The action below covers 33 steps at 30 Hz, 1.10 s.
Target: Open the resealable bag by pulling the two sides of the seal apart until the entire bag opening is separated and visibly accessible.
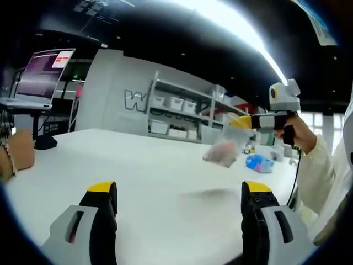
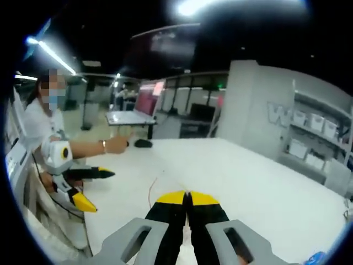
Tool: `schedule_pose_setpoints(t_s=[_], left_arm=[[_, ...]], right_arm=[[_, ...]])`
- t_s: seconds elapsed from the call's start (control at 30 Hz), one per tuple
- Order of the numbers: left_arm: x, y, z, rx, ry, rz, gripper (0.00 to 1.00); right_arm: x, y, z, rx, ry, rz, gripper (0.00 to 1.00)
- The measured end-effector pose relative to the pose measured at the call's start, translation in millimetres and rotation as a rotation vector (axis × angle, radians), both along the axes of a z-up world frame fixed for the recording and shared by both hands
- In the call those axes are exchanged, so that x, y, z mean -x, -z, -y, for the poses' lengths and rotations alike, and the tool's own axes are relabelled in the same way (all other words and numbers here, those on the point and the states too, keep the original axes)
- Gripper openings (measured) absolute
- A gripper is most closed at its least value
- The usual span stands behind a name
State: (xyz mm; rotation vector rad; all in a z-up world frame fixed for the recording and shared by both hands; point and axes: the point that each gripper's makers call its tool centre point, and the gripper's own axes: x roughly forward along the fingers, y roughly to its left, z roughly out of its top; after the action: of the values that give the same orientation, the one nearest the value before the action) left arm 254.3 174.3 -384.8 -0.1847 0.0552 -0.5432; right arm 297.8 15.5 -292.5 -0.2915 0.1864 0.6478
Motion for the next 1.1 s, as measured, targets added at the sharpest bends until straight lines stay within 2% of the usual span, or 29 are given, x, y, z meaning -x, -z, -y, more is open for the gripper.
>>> schedule_pose_setpoints(t_s=[0.5, 1.1], left_arm=[[1.7, 1.8, -5, 0.001, -0.014, -0.001, 0.92], [2.4, 2.0, -9, -0.001, -0.025, 0.0, 0.92]], right_arm=[[-20, -16.6, 2, 0.113, -0.01, 0.035, 0.0], [-55, -15.8, 7, 0.115, -0.008, -0.009, 0.0]])
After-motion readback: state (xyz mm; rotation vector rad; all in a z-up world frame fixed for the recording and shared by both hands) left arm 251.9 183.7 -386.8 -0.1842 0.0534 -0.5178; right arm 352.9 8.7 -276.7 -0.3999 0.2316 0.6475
